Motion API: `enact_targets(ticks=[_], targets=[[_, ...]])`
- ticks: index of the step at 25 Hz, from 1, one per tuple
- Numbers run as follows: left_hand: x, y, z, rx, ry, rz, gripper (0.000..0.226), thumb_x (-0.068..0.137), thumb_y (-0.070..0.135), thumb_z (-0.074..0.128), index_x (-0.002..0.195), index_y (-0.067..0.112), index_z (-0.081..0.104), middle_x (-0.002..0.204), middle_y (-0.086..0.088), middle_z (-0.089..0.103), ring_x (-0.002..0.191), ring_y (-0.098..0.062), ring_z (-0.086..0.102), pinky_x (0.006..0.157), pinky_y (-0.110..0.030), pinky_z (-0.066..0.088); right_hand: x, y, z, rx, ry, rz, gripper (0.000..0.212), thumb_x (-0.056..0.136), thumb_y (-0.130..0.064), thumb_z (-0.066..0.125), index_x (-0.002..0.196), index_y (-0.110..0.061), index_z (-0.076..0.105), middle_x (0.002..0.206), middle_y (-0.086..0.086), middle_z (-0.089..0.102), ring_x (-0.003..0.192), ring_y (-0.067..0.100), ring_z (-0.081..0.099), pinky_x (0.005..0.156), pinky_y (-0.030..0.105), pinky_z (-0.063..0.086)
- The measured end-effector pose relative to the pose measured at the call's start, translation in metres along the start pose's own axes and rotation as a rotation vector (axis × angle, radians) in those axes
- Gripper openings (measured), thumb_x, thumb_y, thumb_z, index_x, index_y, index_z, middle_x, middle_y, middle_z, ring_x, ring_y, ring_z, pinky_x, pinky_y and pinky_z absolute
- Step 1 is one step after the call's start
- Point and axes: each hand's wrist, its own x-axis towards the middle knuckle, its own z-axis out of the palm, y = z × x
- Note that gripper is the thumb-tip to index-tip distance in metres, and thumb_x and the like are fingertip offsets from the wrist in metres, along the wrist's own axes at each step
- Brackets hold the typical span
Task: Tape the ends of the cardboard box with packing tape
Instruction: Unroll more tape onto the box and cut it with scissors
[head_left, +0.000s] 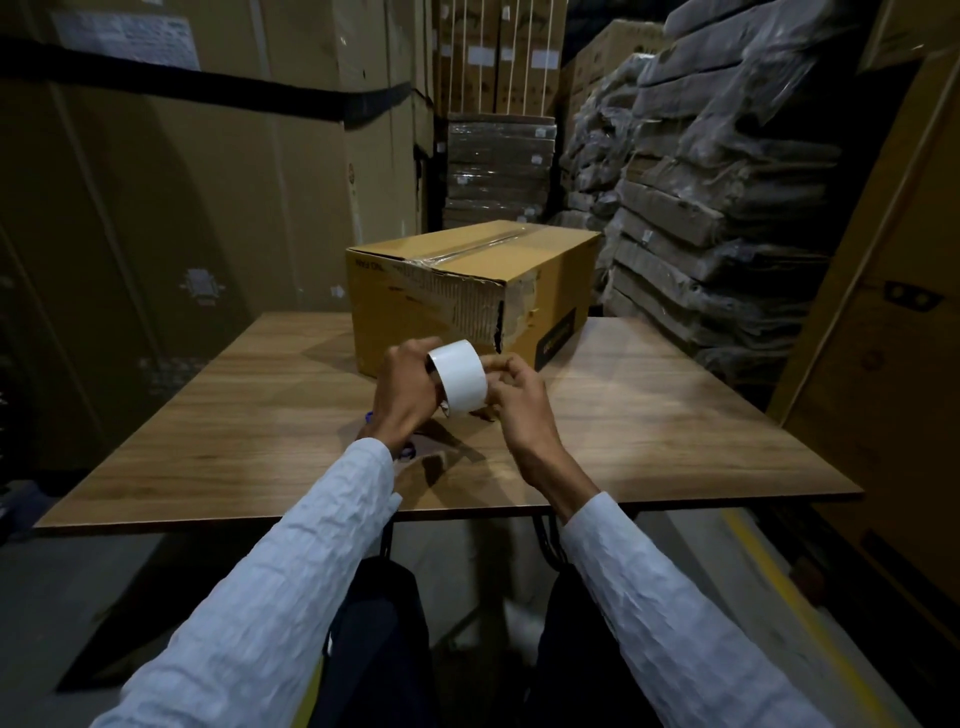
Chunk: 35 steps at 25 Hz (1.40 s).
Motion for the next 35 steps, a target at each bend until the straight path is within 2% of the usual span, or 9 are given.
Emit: enact_targets(ticks=[3,6,9,12,15,19,23,30,35], targets=[[0.002,-0.002,-0.005,-0.136,0.011,-0.070,0.006,0.081,0.009,0.075,0.077,0.009,0.071,0.073,-0.010,0.069,0.070,-0.012,0.062,0.051,-0.039,0.051,-0.010,0.009,-0.003,-0.320,0.035,-0.442,0.062,0.090,0.004,0.056,0.146,-0.023,0.052,0.129,0.008,0.066,0.111,0.016,0.065,0.090,0.025,0.058],[0.001,0.002,-0.007,-0.185,0.001,-0.100,0.009,0.082,0.011,0.076,0.075,0.010,0.071,0.072,-0.007,0.069,0.070,-0.011,0.061,0.052,-0.041,0.053,-0.015,0.020,-0.002,-0.541,0.153,-0.708,0.054,0.090,0.006,0.062,0.141,-0.009,0.059,0.123,0.014,0.068,0.108,0.015,0.064,0.093,0.009,0.048],[0.002,0.006,-0.005,-0.198,-0.022,-0.112,0.011,0.083,0.011,0.077,0.074,0.013,0.071,0.072,-0.004,0.070,0.071,-0.011,0.064,0.049,-0.030,0.047,-0.011,0.022,-0.006,-0.570,0.234,-0.799,0.037,0.092,0.004,0.067,0.128,-0.001,0.067,0.118,0.017,0.071,0.106,0.019,0.068,0.094,0.007,0.047],[0.002,0.009,-0.004,-0.169,-0.049,-0.095,0.013,0.084,0.008,0.075,0.074,0.014,0.070,0.070,0.000,0.068,0.069,-0.010,0.064,0.048,-0.029,0.046,-0.008,0.013,-0.012,-0.613,0.213,-0.799,0.023,0.096,-0.003,0.066,0.119,0.000,0.068,0.111,0.017,0.071,0.097,0.022,0.070,0.084,0.023,0.059],[0.002,0.007,-0.003,-0.150,-0.048,-0.113,0.016,0.085,0.003,0.066,0.072,0.010,0.071,0.065,-0.001,0.066,0.063,-0.012,0.058,0.051,-0.031,0.044,0.003,0.000,-0.023,-0.698,0.093,-0.730,0.019,0.099,-0.008,0.062,0.116,-0.004,0.067,0.111,0.014,0.066,0.096,0.023,0.066,0.079,0.033,0.060],[0.001,0.007,0.000,-0.126,-0.068,-0.127,0.020,0.083,0.000,0.062,0.066,0.010,0.068,0.059,-0.002,0.063,0.061,-0.014,0.053,0.050,-0.030,0.040,0.014,-0.007,-0.028,-0.719,0.071,-0.643,0.014,0.092,0.000,0.066,0.104,-0.004,0.070,0.107,0.011,0.059,0.095,0.025,0.061,0.077,0.031,0.055],[0.000,0.005,0.004,-0.095,-0.073,-0.140,0.013,0.080,0.003,0.064,0.067,0.005,0.066,0.064,-0.013,0.067,0.064,-0.011,0.054,0.051,-0.038,0.048,0.007,-0.006,-0.018,-0.674,0.143,-0.535,0.011,0.091,0.003,0.063,0.093,-0.007,0.067,0.102,0.004,0.056,0.089,0.019,0.057,0.070,0.016,0.043],[-0.008,0.007,0.007,-0.082,-0.051,-0.188,0.015,0.080,0.002,0.068,0.069,0.010,0.072,0.067,-0.008,0.069,0.069,-0.021,0.068,0.056,-0.039,0.054,-0.002,0.005,-0.003,-1.041,0.200,-0.477,0.033,0.081,-0.001,0.067,0.112,-0.006,0.059,0.117,0.010,0.054,0.098,0.022,0.053,0.067,0.030,0.044],[-0.007,0.016,0.007,-0.081,-0.069,-0.163,0.014,0.083,0.007,0.072,0.076,0.019,0.071,0.071,0.000,0.065,0.072,-0.012,0.064,0.051,-0.023,0.044,0.000,0.005,-0.006,-1.050,0.181,-0.524,0.040,0.074,-0.002,0.071,0.111,-0.005,0.056,0.112,0.013,0.052,0.096,0.023,0.050,0.067,0.031,0.045]])
